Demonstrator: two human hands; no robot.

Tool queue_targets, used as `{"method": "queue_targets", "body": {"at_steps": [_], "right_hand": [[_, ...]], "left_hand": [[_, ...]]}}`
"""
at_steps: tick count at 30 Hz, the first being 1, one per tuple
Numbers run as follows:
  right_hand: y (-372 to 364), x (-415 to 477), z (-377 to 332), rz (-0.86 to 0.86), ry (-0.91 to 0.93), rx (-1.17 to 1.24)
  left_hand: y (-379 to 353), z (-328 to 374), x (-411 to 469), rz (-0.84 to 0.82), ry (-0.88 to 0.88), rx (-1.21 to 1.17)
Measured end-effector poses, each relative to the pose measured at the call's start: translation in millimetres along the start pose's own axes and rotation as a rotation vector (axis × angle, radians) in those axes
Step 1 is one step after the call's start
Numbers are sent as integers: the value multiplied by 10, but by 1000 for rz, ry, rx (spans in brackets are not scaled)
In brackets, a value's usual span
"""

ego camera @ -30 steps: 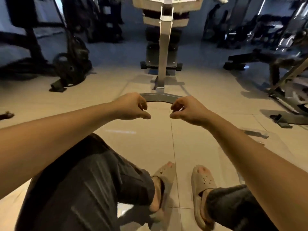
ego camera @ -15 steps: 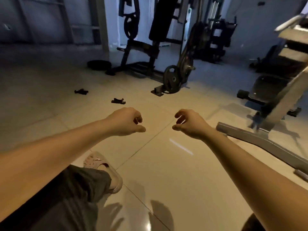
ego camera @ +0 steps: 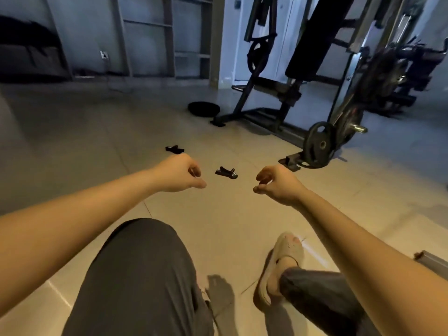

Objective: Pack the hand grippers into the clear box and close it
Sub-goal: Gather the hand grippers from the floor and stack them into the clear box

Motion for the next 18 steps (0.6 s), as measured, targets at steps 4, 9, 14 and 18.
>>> {"method": "queue_targets", "body": {"at_steps": [4,9,14,18], "right_hand": [[-113,739,5,-16,28,13],[-402,1861,154,-72,31,14],[-810,3017,365,-137,-1,-30],[-1235,3959,556,-186,-18,-74]], "left_hand": [[83,-213,725,-2,0,32],[206,-683,1668,-63,3,216],[128,-1287,2592,-76,25,315],[-80,-1820,3451,-109,72,305]]}}
Point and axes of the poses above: each hand's wrist, its own x-axis towards the middle knuckle, its own y-axis out of the back of the hand, z = x × y, the point moved 4 cm from there along x, towards the middle knuckle, and after that the axes turned 7 degrees about z, right-handed, at the moved point
